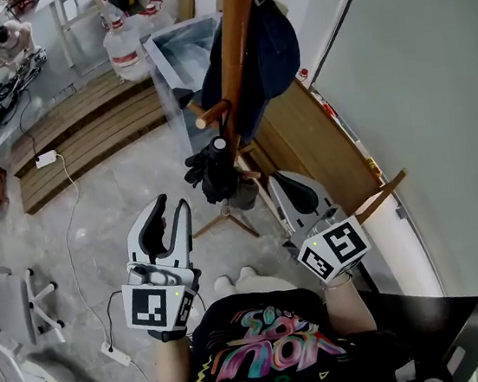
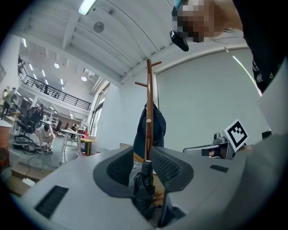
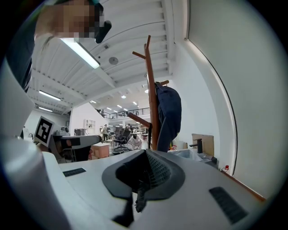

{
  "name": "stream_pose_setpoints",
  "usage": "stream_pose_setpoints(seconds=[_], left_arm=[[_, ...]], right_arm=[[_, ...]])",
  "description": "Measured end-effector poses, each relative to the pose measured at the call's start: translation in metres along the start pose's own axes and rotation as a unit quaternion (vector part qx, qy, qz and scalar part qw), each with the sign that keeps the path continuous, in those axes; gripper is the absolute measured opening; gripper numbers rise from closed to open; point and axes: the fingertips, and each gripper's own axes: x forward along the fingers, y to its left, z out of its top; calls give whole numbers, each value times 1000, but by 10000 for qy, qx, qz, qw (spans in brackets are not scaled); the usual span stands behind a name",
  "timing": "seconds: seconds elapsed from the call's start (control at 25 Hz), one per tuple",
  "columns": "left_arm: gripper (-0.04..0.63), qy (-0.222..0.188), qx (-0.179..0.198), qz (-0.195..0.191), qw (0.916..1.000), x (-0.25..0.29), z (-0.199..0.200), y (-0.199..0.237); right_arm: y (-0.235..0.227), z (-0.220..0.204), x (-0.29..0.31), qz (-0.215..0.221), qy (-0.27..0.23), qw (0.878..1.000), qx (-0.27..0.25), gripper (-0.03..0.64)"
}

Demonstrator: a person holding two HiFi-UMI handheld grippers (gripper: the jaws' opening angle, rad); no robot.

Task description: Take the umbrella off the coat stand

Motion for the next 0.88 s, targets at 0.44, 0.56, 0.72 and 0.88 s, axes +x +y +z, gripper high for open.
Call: stream_pose_setpoints(seconds=[0.44,0.56,0.72,0.88], left_arm=[[224,-184,-103,-382,9990,17,-3,-7],[252,-56,-78,-501,9987,25,-12,-9],[264,332,33,-726,9968,40,-38,-12],[273,360,-26,-778,9963,58,-48,-12]], right_arm=[[0,-11,5,39,136,9999,44,15],[2,-17,4,34,169,9998,85,15],[-3,-21,3,-51,169,9994,288,15],[-6,-25,0,-88,176,9990,400,15]])
